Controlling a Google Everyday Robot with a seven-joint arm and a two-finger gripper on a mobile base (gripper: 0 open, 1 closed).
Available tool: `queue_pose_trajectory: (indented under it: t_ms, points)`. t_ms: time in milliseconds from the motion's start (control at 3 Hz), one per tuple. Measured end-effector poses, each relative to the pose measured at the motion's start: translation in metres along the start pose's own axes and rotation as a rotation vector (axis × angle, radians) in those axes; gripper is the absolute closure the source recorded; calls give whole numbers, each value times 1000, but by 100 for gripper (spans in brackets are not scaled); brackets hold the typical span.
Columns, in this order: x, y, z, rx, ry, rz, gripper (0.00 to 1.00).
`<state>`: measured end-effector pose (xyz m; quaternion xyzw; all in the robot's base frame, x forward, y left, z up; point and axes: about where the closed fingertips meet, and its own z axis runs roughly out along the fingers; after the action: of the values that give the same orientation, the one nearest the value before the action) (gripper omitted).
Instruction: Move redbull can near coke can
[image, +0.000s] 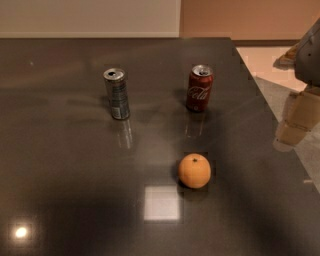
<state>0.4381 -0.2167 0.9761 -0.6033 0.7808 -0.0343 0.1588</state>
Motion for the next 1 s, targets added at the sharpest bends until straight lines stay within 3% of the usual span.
queue_pose_trajectory:
  t_ms: [333, 1000]
  points:
    - [-1, 0, -1, 2, -1, 0, 0]
    - [-56, -15, 8, -31, -96, -75, 0]
